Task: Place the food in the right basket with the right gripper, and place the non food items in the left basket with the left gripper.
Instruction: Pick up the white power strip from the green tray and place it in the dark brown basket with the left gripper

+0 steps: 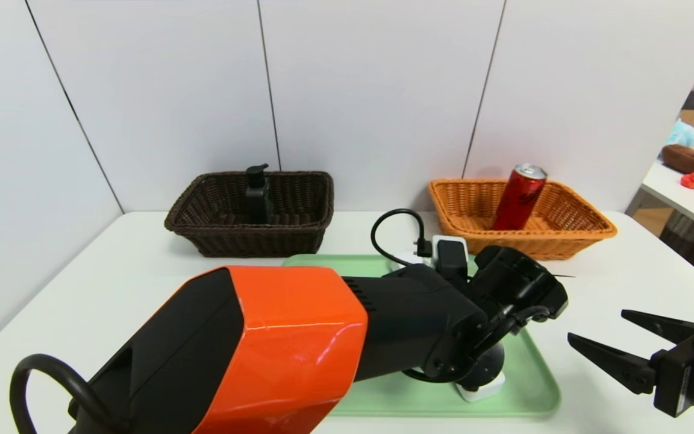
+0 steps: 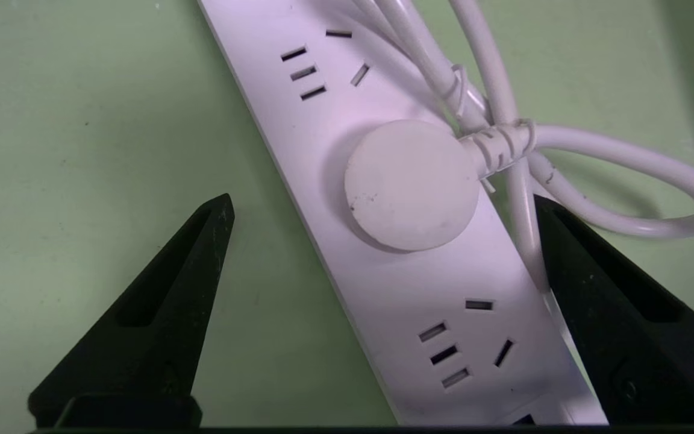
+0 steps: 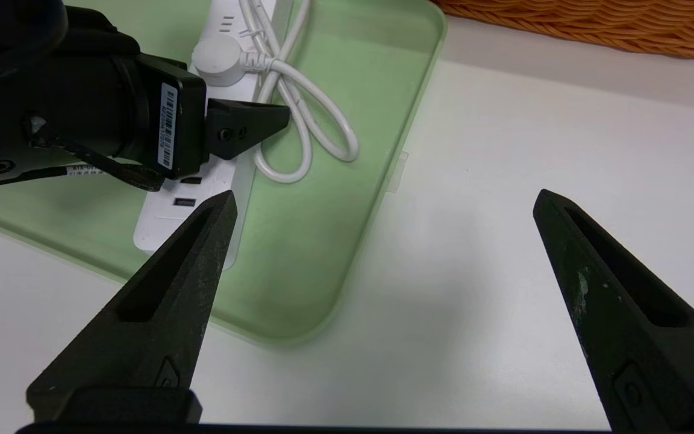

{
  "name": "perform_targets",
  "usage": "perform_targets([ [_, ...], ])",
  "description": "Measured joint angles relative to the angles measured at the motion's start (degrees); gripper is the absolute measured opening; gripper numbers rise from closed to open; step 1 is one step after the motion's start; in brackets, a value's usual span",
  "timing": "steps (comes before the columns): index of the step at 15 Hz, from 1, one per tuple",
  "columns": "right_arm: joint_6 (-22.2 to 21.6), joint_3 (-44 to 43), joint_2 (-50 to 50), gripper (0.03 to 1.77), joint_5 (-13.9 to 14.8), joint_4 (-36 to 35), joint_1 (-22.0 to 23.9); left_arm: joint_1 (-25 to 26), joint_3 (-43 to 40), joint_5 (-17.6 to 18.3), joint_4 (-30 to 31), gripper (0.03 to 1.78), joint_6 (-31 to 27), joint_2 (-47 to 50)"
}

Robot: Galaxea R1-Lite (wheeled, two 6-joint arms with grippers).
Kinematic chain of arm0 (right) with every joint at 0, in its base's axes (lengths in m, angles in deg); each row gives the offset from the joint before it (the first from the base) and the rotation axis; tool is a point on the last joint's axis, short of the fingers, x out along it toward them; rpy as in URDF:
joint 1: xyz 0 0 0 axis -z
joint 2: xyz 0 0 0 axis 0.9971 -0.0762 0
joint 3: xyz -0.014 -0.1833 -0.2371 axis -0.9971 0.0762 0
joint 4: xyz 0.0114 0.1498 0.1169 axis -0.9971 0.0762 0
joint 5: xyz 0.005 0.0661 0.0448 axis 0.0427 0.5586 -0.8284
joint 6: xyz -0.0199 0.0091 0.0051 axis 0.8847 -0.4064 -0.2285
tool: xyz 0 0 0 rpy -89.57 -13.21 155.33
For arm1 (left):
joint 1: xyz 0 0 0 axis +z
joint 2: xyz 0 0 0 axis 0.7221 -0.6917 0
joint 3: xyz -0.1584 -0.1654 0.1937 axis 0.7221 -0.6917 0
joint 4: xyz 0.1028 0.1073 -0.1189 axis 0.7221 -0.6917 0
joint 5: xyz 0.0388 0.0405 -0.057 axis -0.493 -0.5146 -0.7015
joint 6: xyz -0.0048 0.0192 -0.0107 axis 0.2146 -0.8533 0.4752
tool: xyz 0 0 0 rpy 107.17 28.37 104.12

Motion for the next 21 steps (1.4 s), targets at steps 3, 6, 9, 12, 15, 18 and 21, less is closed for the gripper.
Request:
perform_targets([
  [3,0.00,0.00,0.00,1.70,-0.02,0.01,0.02,0.09,-0.05,-0.06,0.06,1.69,-0.09,-0.35],
  [6,0.02,-0.01,0.00,1.70,-0.11,-0.02,0.02,0.09,-0.02,-0.04,0.06,1.69,-0.06,-0.44],
  [9,-0.02,-0.20,0.00,1.71,-0.09,-0.05,0.00,0.09,-0.02,-0.04,0.09,1.69,-0.04,-0.41],
  [12,0.00,-0.20,0.00,1.71,-0.11,-0.05,0.00,0.05,-0.07,-0.06,0.41,1.25,-0.12,-0.46],
  [15,0.06,-0.20,0.00,1.71,-0.11,-0.05,0.00,0.11,-0.10,0.02,0.49,0.98,-0.34,-0.46],
  [18,0.06,-0.23,0.00,1.71,-0.09,-0.07,-0.05,0.09,-0.10,0.00,0.41,0.96,-0.39,-0.28],
  [21,0.02,-0.26,0.00,1.71,-0.09,-0.10,-0.05,0.22,-0.10,-0.04,0.13,0.95,-0.39,0.35],
])
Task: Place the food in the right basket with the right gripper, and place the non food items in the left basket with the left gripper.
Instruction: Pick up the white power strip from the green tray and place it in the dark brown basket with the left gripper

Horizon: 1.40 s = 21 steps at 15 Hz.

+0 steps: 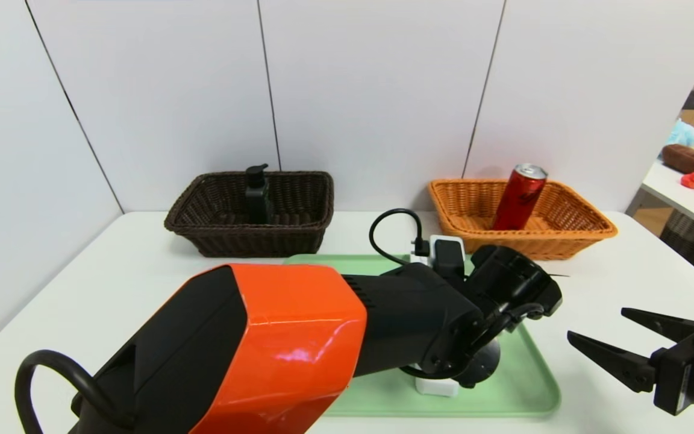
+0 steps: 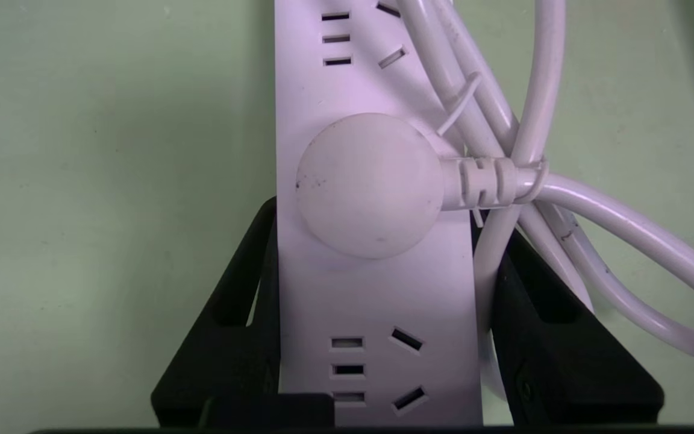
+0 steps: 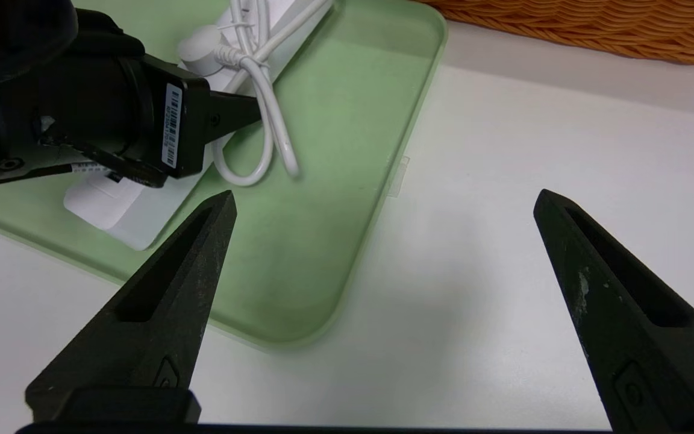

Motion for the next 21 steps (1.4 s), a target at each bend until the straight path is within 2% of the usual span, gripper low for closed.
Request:
perform_targets([
  [13,-0.11,-0.38,0.00,1.71,0.00,-0.06,0.07,3.61,-0.01,-0.02,-4.99,0.95,-0.94,11.72],
  [16,-0.13,-0.46,0.00,1.71,0.02,-0.04,0.07,8.85,-0.06,0.00,-6.25,0.95,-2.84,16.24],
  [21,-0.09,-0.46,-0.09,1.71,-0.09,0.02,0.07,20.59,-0.09,0.44,-8.84,0.95,-9.31,22.72],
])
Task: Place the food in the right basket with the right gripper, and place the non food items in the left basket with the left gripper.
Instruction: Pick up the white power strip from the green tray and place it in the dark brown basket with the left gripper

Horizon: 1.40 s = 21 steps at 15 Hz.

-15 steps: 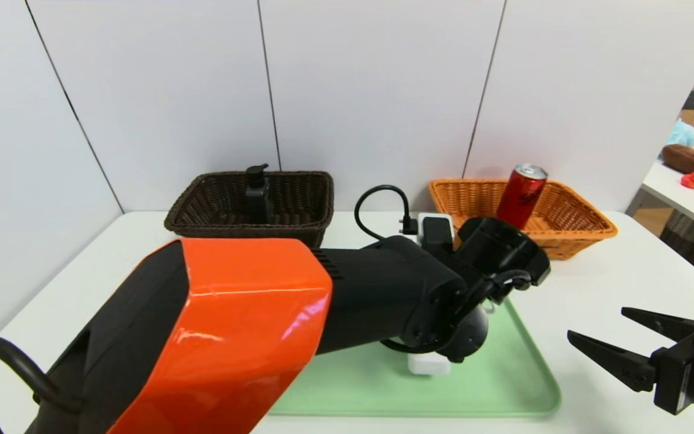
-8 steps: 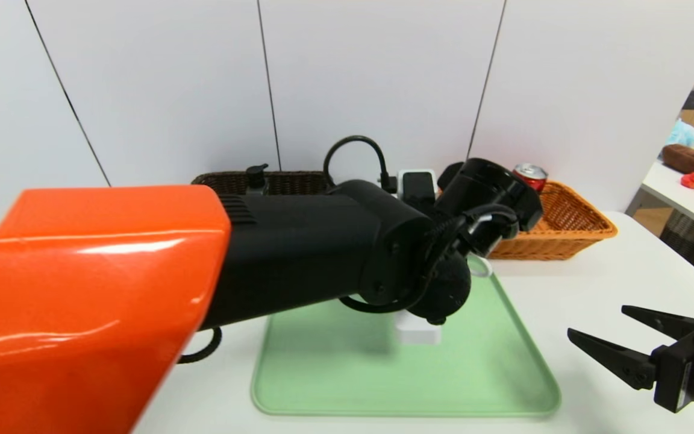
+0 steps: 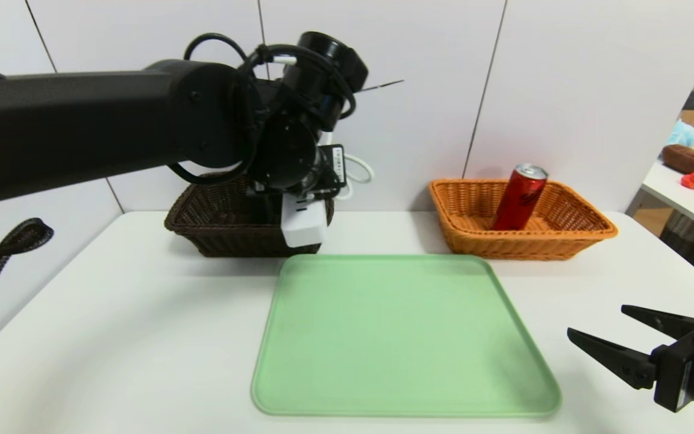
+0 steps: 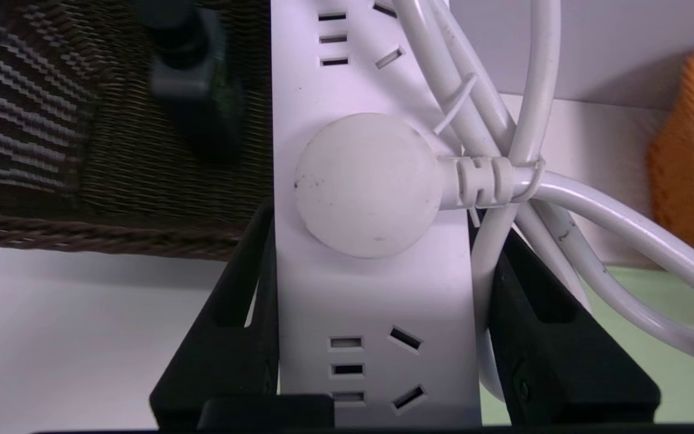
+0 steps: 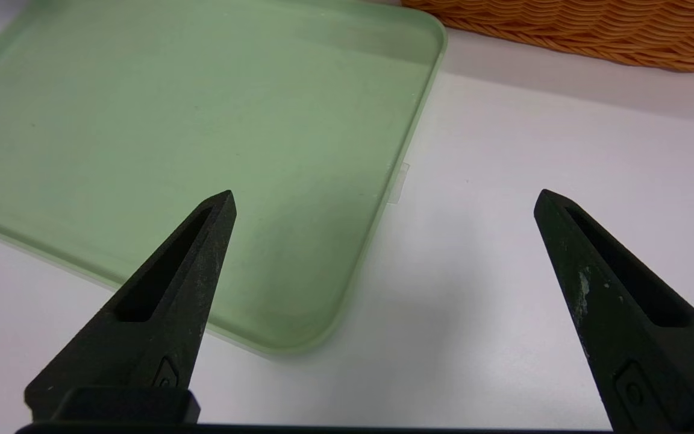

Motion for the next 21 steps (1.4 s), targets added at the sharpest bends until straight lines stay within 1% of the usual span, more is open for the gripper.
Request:
perform_targets([
  [3,-0.02,0.02,-0.09,1.71,0.09,0.00,0.06,5.55,0.00,0.34,-1.22,0.95,-3.54,1.68],
  [5,-0.02,-0.09,-0.15,1.71,0.06,0.00,0.06,8.66,0.00,2.07,-1.02,0.95,-7.01,2.23],
  [9,0.00,-0.13,-0.17,1.71,0.09,0.07,0.06,15.38,0.00,8.28,0.84,0.95,-17.40,2.34],
  [13,-0.02,-0.09,-0.15,1.71,0.11,0.00,0.06,19.88,0.00,16.37,1.73,0.95,-29.18,2.19],
  [15,-0.02,-0.02,-0.09,1.71,0.11,-0.02,0.04,21.26,0.00,20.10,1.69,0.95,-34.61,2.32],
  [18,0.00,0.02,0.02,1.71,0.21,0.00,0.04,21.66,0.00,25.17,1.80,0.95,-40.84,2.61],
  [21,0.00,-0.02,0.09,1.71,0.39,0.00,0.04,22.30,0.00,32.31,1.65,0.95,-46.39,2.89],
])
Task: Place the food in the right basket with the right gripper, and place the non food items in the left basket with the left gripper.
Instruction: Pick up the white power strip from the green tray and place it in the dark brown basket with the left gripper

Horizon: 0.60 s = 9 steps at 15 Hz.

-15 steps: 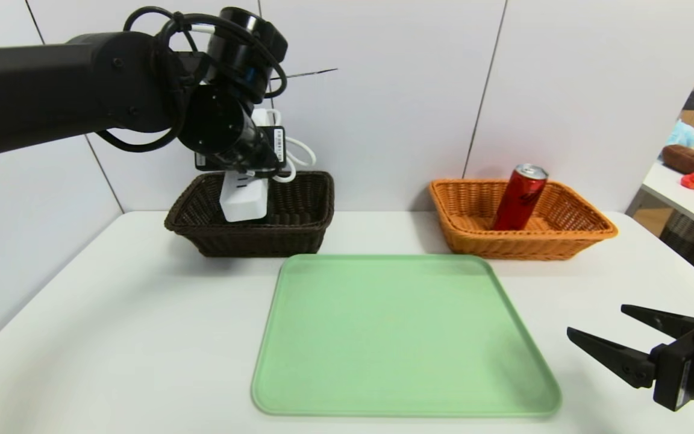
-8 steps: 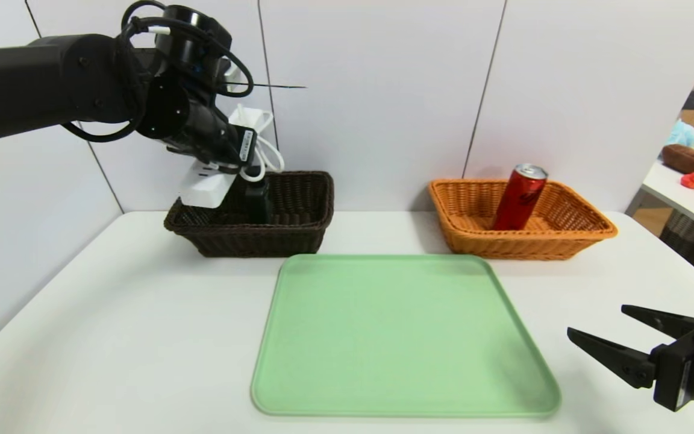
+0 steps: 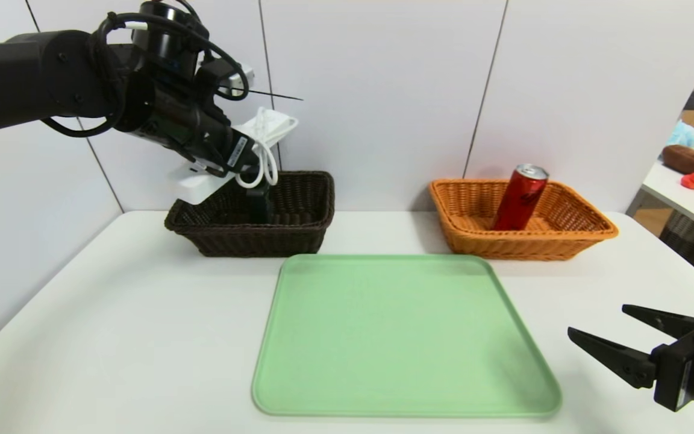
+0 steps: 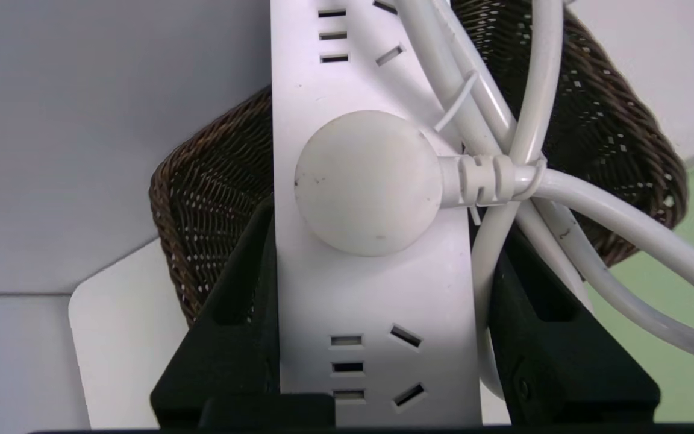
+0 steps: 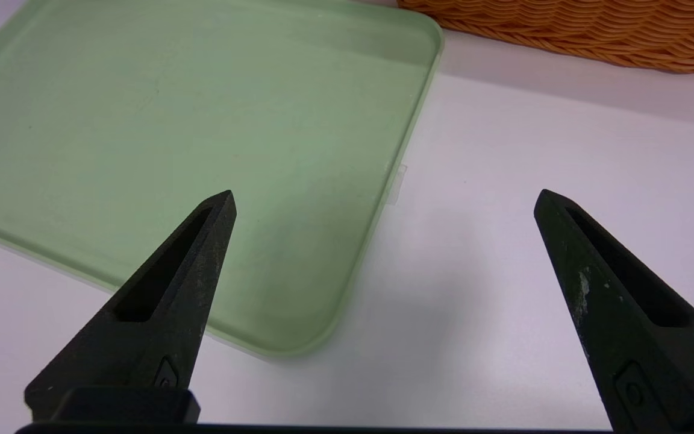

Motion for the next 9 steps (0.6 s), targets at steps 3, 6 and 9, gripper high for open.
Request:
perform_targets([
  [3,-0.05,0.00,0.02,1.71,0.15,0.00,0.02,1.35,0.00,7.11,-0.13,0.95,-5.90,0.20],
  [6,0.00,0.02,-0.02,1.71,0.06,-0.02,0.00,3.62,0.00,15.10,-0.11,0.95,-14.06,-0.24],
  [9,-0.02,0.21,-0.06,1.71,0.11,0.11,0.02,6.18,0.00,22.04,-0.17,0.95,-22.32,-1.73],
])
